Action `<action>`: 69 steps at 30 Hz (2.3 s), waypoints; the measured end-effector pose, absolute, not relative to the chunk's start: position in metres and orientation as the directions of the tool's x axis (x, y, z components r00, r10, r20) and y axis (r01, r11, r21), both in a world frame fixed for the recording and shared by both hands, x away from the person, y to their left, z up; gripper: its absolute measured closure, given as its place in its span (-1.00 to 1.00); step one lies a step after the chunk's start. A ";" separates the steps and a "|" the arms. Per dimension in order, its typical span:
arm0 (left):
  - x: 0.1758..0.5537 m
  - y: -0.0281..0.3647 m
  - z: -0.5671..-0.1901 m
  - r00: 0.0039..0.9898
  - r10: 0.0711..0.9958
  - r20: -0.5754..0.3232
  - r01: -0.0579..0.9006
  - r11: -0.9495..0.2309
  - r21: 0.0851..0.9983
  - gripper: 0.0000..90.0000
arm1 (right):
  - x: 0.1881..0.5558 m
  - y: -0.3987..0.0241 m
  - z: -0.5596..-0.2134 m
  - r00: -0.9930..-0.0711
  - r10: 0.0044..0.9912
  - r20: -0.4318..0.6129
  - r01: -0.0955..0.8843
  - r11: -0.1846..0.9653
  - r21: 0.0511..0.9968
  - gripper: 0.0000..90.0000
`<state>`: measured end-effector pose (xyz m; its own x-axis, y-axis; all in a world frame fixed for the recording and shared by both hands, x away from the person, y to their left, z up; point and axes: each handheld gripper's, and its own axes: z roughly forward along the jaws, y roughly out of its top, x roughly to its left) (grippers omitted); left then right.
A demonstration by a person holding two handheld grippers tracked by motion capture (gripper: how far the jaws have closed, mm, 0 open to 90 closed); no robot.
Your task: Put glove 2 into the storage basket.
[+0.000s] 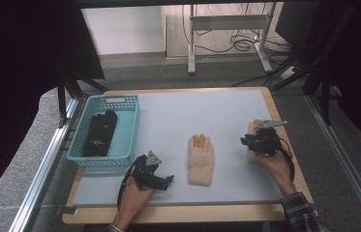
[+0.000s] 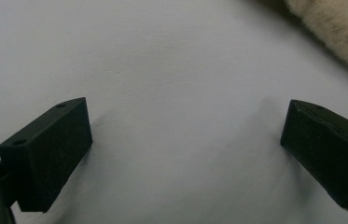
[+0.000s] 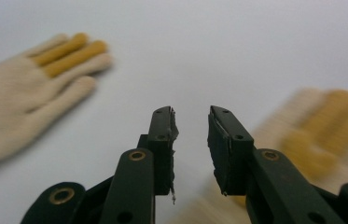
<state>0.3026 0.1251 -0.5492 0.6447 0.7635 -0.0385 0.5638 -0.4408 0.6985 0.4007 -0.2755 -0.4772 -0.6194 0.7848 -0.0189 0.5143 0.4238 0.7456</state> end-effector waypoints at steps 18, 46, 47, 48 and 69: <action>0.303 0.125 -0.549 0.646 0.762 -0.035 0.562 -0.445 0.697 -0.95 | 0.406 -0.329 -0.504 -0.519 0.855 -0.001 0.564 0.343 0.751 -0.13; 0.303 0.125 -0.549 0.644 0.764 -0.036 0.563 -0.441 0.699 -0.95 | 0.392 -0.320 -0.495 -0.536 0.844 0.016 0.546 0.332 0.769 0.34; 0.303 0.125 -0.549 0.644 0.764 -0.036 0.563 -0.441 0.699 -0.95 | 0.391 -0.319 -0.493 -0.539 0.842 0.017 0.542 0.332 0.772 0.34; 0.302 0.125 -0.549 0.644 0.764 -0.036 0.563 -0.441 0.699 -0.95 | 0.390 -0.317 -0.491 -0.541 0.840 0.021 0.540 0.329 0.775 0.34; 0.303 0.125 -0.549 0.644 0.764 -0.035 0.561 -0.441 0.700 -0.95 | 0.352 -0.239 -0.452 -0.701 0.712 0.041 0.425 0.370 0.826 0.34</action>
<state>0.3025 0.1250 -0.5493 0.6437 0.7645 -0.0347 0.5613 -0.4408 0.7004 0.3516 -0.2392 -0.4522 -0.7010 0.7120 0.0410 0.4245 0.3704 0.8262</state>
